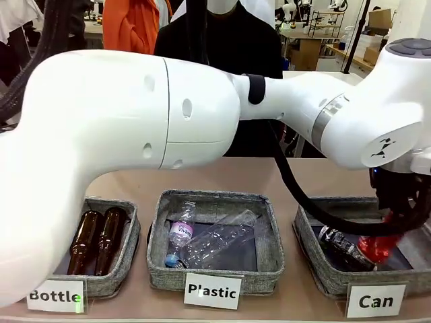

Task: Sort the can waste into the basket.
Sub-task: Pick up the can waste from the table and place it in the right Fabric basket.

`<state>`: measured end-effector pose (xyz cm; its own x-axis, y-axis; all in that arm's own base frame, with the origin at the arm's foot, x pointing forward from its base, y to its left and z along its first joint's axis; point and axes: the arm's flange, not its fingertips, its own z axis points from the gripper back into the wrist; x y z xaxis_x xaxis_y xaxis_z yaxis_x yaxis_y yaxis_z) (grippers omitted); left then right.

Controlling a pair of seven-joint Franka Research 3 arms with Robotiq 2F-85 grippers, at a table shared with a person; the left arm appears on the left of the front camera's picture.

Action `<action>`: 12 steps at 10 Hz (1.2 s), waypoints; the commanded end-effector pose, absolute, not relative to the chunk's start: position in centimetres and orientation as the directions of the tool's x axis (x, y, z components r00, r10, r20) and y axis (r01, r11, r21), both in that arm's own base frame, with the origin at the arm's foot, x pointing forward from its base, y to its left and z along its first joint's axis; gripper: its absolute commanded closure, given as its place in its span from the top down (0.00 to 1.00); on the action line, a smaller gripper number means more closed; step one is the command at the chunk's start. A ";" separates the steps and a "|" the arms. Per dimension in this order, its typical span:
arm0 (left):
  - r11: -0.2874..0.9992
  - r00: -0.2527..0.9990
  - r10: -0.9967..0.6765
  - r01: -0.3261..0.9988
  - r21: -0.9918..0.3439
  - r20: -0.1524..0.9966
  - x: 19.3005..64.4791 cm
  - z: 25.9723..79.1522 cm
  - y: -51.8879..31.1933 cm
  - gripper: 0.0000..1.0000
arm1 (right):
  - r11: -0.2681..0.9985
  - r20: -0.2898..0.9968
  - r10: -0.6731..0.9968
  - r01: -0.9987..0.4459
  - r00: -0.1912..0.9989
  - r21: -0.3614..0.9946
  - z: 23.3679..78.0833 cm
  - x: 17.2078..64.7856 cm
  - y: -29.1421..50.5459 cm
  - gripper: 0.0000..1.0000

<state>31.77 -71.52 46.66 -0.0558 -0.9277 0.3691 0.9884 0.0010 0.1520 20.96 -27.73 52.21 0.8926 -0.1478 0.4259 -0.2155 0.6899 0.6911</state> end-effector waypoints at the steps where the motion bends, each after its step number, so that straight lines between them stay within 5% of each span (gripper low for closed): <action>1: 0.022 -0.047 -0.930 0.983 0.182 0.365 32.6 47.9 -71.6 1.00 | 0.697 0.422 -0.137 -0.215 0.896 0.684 52.4 20.7 -27.7 1.00; 5: 0.112 0.061 -0.960 0.978 0.175 0.273 34.8 49.8 -67.5 1.00 | 0.699 0.427 -0.117 -0.231 0.897 0.677 52.5 21.4 -26.6 1.00; 8: 0.341 0.285 -0.905 0.929 0.140 0.315 37.8 54.3 -52.8 1.00 | 0.663 0.480 0.006 -0.363 0.877 0.655 52.8 27.9 -19.2 1.00; 12: 0.639 0.599 -0.649 0.764 -0.091 0.469 38.2 54.9 -29.9 1.00 | 0.412 0.502 0.143 -0.512 0.853 0.754 49.4 35.7 -5.0 1.00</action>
